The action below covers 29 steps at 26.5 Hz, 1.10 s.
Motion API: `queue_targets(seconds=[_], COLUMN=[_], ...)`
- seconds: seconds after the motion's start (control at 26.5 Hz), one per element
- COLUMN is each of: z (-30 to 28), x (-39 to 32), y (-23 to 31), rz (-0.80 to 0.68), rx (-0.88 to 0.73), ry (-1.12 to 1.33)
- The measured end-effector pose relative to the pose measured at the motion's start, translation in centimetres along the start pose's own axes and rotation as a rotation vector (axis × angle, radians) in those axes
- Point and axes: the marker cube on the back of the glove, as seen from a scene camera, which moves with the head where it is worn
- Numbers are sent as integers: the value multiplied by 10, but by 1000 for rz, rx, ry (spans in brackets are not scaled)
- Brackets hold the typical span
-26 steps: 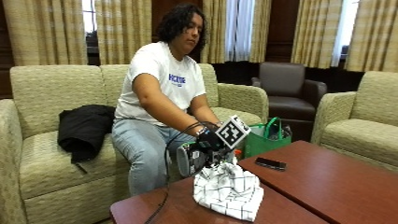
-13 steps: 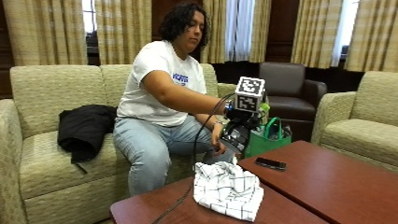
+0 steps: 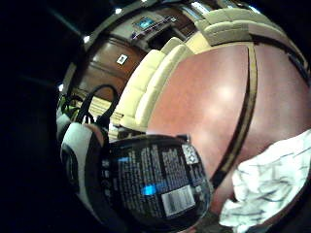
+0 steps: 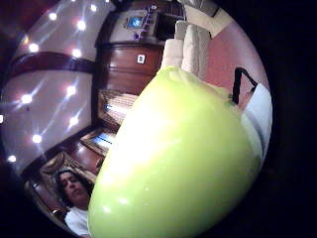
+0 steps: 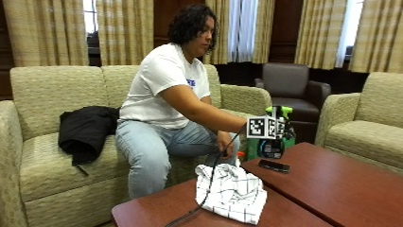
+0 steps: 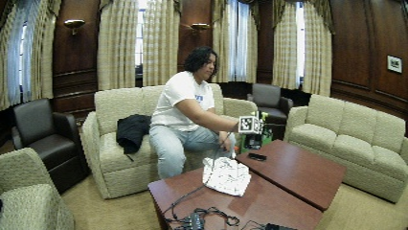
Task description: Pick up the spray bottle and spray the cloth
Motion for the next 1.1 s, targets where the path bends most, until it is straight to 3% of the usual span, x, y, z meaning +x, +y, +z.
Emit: queue_targets(seconds=[0.38, 1.1], z=[57, 67], x=[74, 86], y=[24, 39], rz=[56, -45], rx=[27, 86], ry=[-3, -6])
